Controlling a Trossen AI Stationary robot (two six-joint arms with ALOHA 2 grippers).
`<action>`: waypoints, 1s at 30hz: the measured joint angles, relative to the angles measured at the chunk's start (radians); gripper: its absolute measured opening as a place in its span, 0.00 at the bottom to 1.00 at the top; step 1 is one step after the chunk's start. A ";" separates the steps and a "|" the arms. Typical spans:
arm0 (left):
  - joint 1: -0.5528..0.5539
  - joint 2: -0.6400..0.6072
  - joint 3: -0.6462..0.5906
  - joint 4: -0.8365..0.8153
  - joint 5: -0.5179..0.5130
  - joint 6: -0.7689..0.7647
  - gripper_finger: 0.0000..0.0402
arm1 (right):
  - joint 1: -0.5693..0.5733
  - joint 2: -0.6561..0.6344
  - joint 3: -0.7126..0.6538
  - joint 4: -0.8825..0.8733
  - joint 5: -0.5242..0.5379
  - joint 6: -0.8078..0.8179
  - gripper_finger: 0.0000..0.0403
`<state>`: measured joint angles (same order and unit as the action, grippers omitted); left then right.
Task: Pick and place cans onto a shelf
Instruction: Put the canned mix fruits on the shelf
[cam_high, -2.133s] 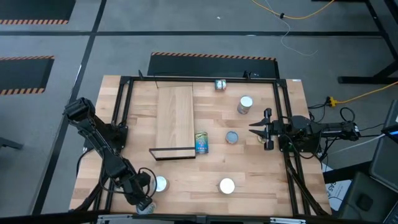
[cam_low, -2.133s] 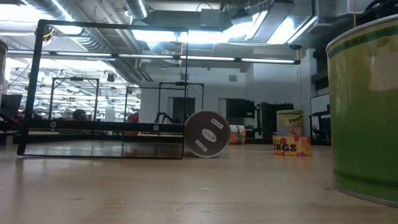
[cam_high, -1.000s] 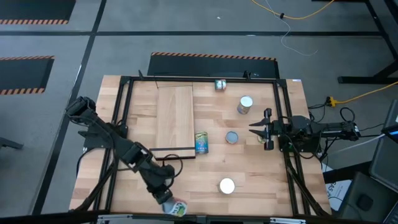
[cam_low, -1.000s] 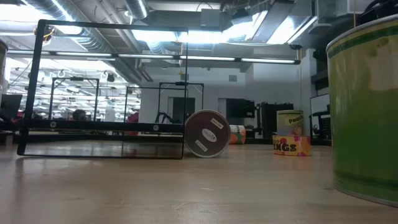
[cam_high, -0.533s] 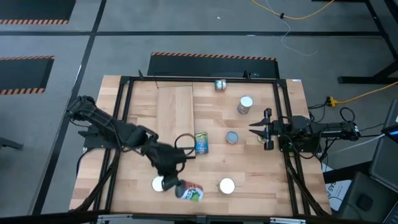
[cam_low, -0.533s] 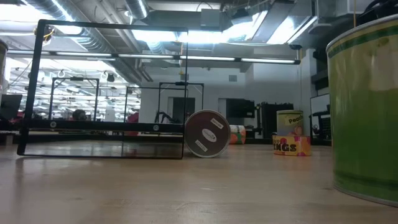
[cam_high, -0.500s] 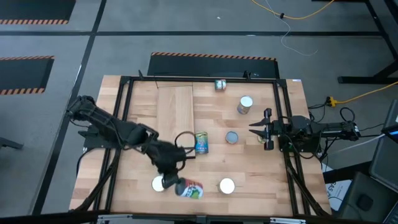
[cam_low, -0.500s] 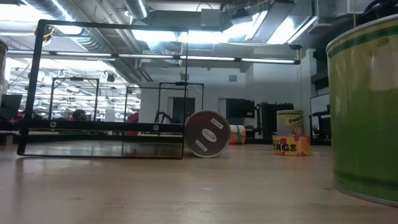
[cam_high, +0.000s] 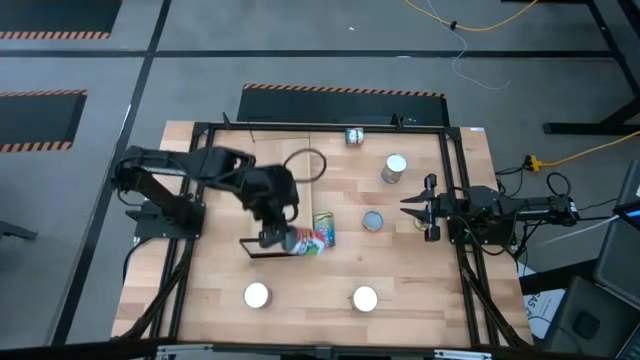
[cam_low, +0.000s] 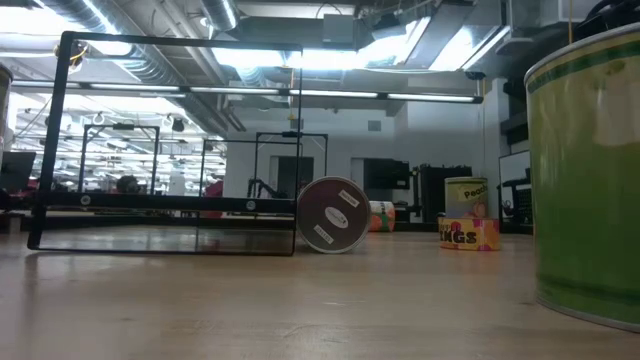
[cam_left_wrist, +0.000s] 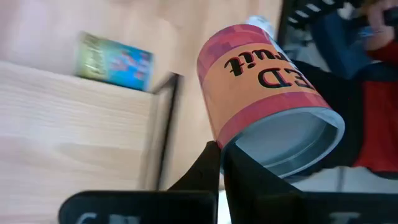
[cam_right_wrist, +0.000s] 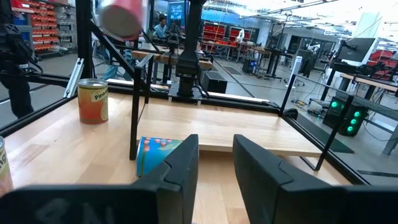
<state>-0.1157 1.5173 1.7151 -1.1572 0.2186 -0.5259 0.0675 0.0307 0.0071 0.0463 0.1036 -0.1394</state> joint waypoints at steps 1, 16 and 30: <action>0.023 0.000 0.003 -0.016 0.000 0.030 0.00 | 0.000 0.000 0.000 0.000 0.000 0.000 0.26; 0.420 0.000 0.004 -0.228 -0.128 0.430 0.01 | 0.000 0.000 0.000 0.000 0.000 0.000 0.26; 0.723 0.019 0.004 -0.250 -0.192 0.666 0.00 | 0.000 0.000 0.000 0.000 0.000 0.000 0.26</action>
<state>0.6071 1.5366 1.7191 -1.4067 0.0263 0.1404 0.0675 0.0306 0.0071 0.0463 0.1037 -0.1394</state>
